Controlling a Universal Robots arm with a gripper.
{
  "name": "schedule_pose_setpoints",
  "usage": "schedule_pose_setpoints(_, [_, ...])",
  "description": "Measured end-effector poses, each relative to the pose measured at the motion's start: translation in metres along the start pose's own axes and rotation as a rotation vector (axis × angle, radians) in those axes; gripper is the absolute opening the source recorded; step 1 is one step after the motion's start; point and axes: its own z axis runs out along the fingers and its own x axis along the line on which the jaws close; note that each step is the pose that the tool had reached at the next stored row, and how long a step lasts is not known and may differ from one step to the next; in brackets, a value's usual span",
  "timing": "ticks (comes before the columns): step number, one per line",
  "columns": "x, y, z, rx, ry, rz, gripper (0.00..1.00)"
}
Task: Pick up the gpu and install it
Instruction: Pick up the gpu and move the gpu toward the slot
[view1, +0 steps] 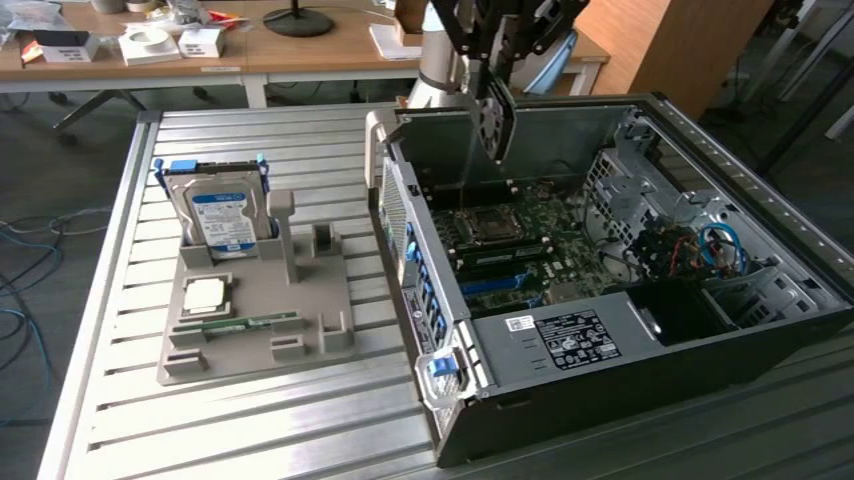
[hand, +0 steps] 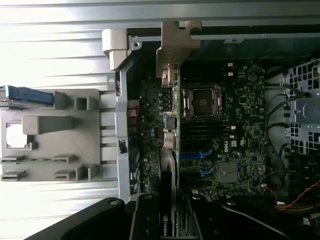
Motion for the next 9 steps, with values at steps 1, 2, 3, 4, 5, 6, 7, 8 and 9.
schedule_pose_setpoints(1, [-0.002,0.0001,0.0001,-0.0004,0.0,0.0,0.26])
schedule_pose_setpoints(2, [-0.004,0.0003,0.0001,-0.0008,0.0,0.0,0.26])
schedule_pose_setpoints(3, [-0.007,0.0004,0.0002,-0.0012,0.0,0.0,0.26])
schedule_pose_setpoints(4, [-0.009,0.0006,0.0003,-0.0018,0.0001,0.0,0.26])
schedule_pose_setpoints(5, [-0.011,0.0008,0.0003,-0.0024,0.0001,0.0,0.26])
schedule_pose_setpoints(6, [-0.013,0.0009,0.0004,-0.0028,0.0002,0.0,0.26])
schedule_pose_setpoints(7, [-0.015,0.0011,0.0004,-0.0033,0.0002,0.0,0.26])
schedule_pose_setpoints(8, [-0.018,0.0013,0.0005,-0.004,0.0002,0.0,0.26])
schedule_pose_setpoints(9, [-0.02,0.0014,0.0005,-0.0045,0.0003,0.0,0.26])
